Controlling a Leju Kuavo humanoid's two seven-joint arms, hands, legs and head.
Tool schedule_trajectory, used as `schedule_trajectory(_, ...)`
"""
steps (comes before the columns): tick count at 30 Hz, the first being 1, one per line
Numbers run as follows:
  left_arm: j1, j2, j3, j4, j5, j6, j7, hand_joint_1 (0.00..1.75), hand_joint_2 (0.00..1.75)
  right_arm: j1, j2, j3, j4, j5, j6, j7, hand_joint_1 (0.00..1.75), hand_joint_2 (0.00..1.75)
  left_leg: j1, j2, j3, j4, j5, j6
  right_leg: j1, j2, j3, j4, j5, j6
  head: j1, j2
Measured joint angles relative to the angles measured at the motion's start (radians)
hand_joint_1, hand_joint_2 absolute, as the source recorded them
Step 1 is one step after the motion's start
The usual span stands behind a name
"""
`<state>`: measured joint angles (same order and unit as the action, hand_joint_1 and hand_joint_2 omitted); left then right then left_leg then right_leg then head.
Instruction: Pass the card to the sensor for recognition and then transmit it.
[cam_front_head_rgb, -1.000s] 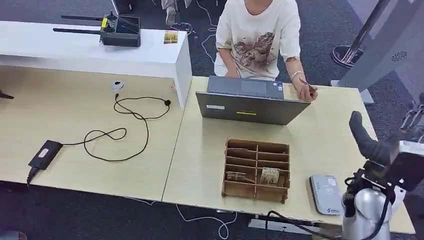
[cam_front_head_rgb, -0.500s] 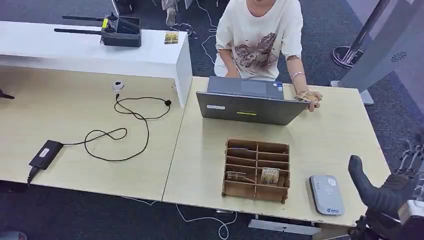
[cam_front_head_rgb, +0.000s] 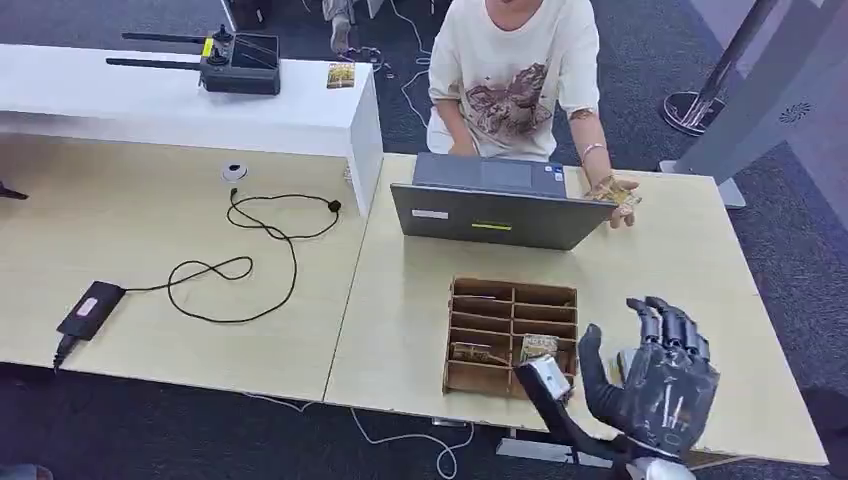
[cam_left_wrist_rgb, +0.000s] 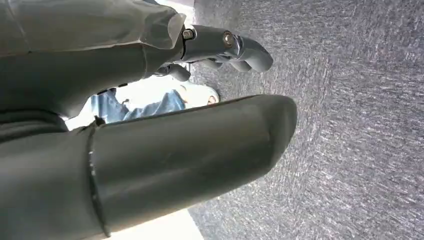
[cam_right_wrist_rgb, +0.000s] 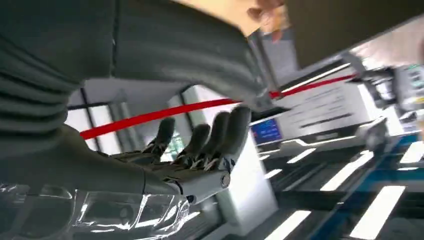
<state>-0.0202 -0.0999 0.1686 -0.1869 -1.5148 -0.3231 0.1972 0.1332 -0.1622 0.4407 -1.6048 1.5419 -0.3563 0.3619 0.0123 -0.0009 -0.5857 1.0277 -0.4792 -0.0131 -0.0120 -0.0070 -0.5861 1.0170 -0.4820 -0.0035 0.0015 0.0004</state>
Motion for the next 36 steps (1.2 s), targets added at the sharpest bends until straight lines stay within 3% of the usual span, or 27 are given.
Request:
schedule_trajectory(2, 0.0, 0.0, 0.0, 0.0, 0.0, -0.001, 0.0, 0.0, 0.0, -0.014, -0.002, 0.023, 0.021, -0.001, 0.002, -0.049, 1.17, 0.0, 0.0, 0.0, 0.0, 0.0, 0.0, -0.001, 0.0, 0.0, 0.0, 0.0, 0.0, 0.0, 0.0, 0.0)
schedule_trajectory(3, 0.0, 0.0, 0.0, 0.0, 0.0, -0.001, -0.001, 0.0, 0.0, -0.018, -0.002, 0.031, 0.028, -0.001, 0.002, -0.059, 0.37, 0.0, 0.0, 0.0, 0.0, 0.0, 0.0, -0.001, 0.0, 0.0, 0.0, 0.0, 0.0, 0.0, 0.0, 0.0)
schedule_trajectory(4, 0.0, 0.0, 0.0, 0.0, 0.0, -0.001, -0.001, 0.0, 0.0, -0.023, -0.003, 0.037, 0.034, -0.001, 0.002, -0.062, 0.14, 0.0, 0.0, 0.0, 0.0, 0.0, 0.0, -0.001, 0.0, 0.0, 0.0, 0.0, 0.0, 0.0, 0.0, 0.0)
schedule_trajectory(6, 0.0, 0.0, 0.0, 0.0, 0.0, -0.001, -0.001, 0.0, 0.0, -0.029, -0.003, 0.042, 0.044, -0.001, 0.002, -0.072, 0.0, 0.0, 0.0, 0.0, 0.0, 0.0, 0.0, -0.001, 0.0, 0.0, 0.0, 0.0, 0.0, 0.0, 0.0, 0.0)
schedule_trajectory(11, -0.001, 0.001, -0.004, 0.0, 0.0, -0.003, -0.011, 0.0, 0.0, -0.049, 0.001, 0.037, 0.066, -0.005, -0.002, -0.166, 0.0, 0.0, 0.0, 0.0, 0.0, 0.0, 0.0, -0.001, 0.0, 0.0, 0.0, 0.0, 0.0, 0.0, 0.0, 0.0)
schedule_trajectory(16, -0.002, 0.003, -0.022, 0.0, 0.0, -0.014, -0.016, 0.0, 0.0, -0.071, 0.026, 0.029, 0.079, -0.008, 0.004, -0.215, 0.0, 0.0, 0.0, 0.0, 0.0, 0.0, 0.0, -0.001, 0.0, 0.0, 0.0, 0.0, 0.0, 0.0, 0.0, 0.0)
schedule_trajectory(30, -0.004, 0.008, -0.024, 0.0, 0.0, -0.023, -0.021, 0.0, 0.0, -0.099, 0.053, 0.029, 0.093, -0.014, 0.036, -0.239, 0.0, 0.0, 0.0, 0.0, 0.0, 0.0, 0.0, -0.001, 0.0, 0.0, 0.0, 0.0, 0.0, 0.0, 0.0, 0.0)
schedule_trajectory(36, -0.004, 0.008, -0.027, 0.0, 0.0, -0.023, -0.021, 0.0, 0.0, -0.139, 0.06, 0.059, 0.161, -0.05, 0.042, -0.249, 0.0, 0.0, 0.0, 0.0, 0.0, 0.0, 0.001, -0.001, 0.0, 0.0, 0.0, 0.0, 0.0, 0.0, 0.0, 0.0)
